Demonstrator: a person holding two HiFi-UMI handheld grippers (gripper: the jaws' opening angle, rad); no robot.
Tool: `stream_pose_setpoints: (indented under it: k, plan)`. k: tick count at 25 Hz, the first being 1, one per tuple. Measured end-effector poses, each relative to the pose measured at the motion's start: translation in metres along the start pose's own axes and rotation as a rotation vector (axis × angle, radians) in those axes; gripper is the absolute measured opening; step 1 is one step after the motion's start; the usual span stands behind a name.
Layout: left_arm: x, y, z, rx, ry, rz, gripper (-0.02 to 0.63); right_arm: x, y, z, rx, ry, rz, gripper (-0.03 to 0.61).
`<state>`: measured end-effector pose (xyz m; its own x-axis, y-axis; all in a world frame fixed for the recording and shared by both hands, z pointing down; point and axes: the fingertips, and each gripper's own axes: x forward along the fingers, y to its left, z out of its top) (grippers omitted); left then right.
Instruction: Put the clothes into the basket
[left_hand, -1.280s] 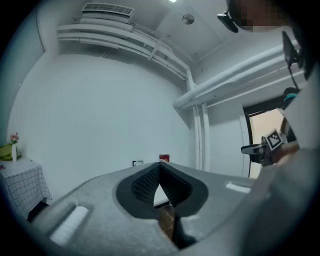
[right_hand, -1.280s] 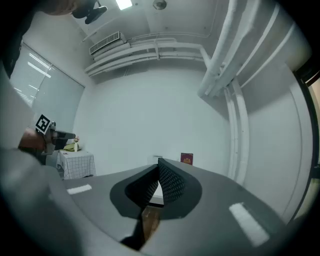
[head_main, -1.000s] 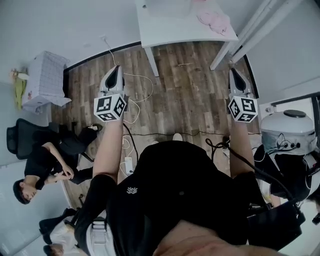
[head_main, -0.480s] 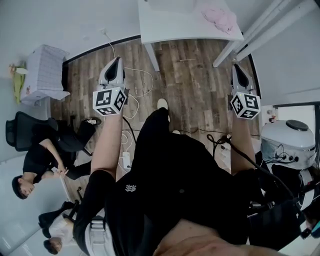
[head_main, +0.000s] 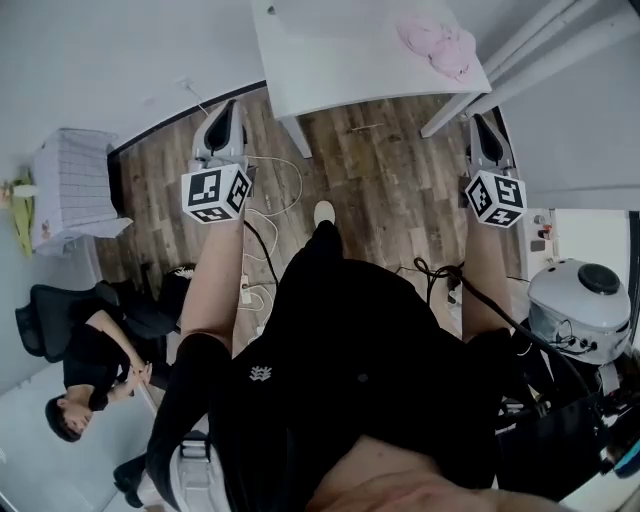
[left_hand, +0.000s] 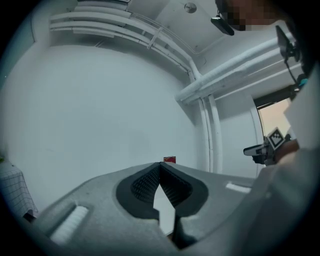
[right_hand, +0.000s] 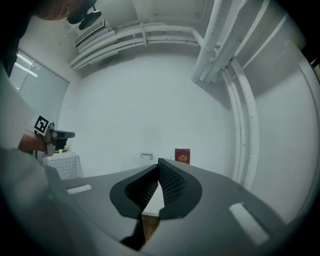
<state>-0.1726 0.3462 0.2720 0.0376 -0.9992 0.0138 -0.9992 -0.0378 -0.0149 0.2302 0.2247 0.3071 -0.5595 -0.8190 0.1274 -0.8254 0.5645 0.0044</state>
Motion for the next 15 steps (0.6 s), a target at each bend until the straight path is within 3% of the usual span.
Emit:
stream_pose_setpoints:
  k: [9, 15]
  plan:
    - [0.119, 0.065, -0.003, 0.019, 0.011, -0.07, 0.0, 0.119, -0.004, 0.02, -0.021, 0.036, -0.047, 0.0]
    - [0.18, 0.089, -0.006, 0.007, 0.007, -0.11, 0.0, 0.167, -0.009, 0.03, -0.018, 0.029, -0.095, 0.0]
